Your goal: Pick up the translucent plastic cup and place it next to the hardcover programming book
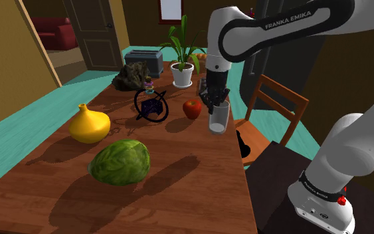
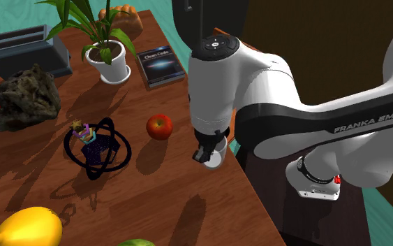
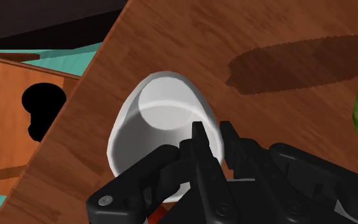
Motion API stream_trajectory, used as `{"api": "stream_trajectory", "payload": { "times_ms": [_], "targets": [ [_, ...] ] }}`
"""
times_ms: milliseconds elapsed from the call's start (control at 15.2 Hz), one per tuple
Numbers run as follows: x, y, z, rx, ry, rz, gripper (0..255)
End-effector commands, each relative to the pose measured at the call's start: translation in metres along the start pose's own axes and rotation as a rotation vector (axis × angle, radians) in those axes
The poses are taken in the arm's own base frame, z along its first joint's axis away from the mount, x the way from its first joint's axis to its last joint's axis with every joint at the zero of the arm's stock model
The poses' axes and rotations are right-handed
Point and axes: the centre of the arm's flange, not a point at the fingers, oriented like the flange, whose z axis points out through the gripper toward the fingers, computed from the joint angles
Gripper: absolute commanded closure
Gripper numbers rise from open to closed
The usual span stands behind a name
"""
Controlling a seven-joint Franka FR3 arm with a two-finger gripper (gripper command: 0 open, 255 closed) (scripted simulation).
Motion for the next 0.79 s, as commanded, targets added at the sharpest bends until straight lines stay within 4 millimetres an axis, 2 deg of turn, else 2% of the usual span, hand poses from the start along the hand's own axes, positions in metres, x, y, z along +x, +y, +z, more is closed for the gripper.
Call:
{"api": "stream_trajectory", "payload": {
  "times_ms": [0,726],
  "targets": [
    [0.0,-0.001,-0.01,0.0,0.0,0.0,255],
    [-0.004,-0.004,-0.068,0.0,0.0,0.0,255]
  ]
}}
